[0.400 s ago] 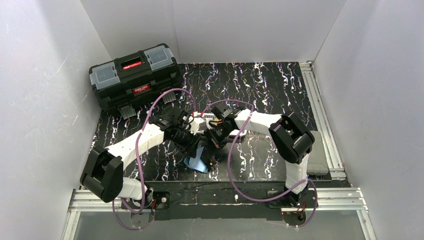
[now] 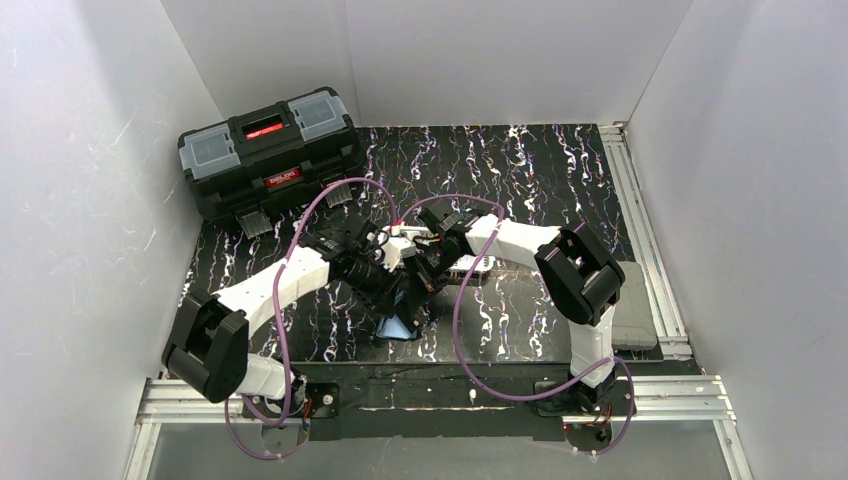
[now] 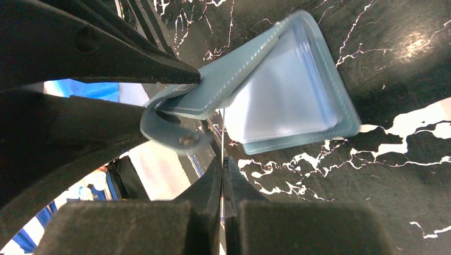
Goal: Put the credit cards into the card holder
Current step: Turn over the card slot in the card holder.
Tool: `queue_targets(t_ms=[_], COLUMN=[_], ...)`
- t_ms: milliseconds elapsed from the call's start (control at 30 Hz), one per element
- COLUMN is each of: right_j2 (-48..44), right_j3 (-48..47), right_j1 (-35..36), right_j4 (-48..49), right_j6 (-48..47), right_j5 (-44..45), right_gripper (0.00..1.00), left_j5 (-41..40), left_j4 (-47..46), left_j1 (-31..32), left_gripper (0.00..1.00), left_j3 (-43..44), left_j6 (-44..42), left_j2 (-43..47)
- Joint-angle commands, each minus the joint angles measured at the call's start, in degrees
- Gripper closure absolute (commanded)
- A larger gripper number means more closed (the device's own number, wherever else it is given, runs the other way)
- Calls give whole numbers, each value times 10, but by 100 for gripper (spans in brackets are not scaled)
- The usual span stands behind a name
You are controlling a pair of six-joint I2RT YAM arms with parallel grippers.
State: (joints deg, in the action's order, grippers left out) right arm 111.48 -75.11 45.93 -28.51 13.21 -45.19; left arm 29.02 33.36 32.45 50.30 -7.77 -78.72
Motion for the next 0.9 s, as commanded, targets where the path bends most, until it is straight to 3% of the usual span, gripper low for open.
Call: queue_targets(t_ms=[0,500,867], right_j2=[-1,2,24], right_j3=[-7,-12,-45], right_j1=[4,4,7], right_j4=[8,8,3], right_j6=[-5,-5,-5], right_j5=[-14,-14,-12], right_gripper=[99,99,99], left_j5=[-39,-131,-128], left_j4=[22,69,86], left_j1=[4,10,10], left_gripper=[68,69,57], left_j3=[0,34,47], left_j6=[-49,-62,-56], left_j2=[-8,-51,-48])
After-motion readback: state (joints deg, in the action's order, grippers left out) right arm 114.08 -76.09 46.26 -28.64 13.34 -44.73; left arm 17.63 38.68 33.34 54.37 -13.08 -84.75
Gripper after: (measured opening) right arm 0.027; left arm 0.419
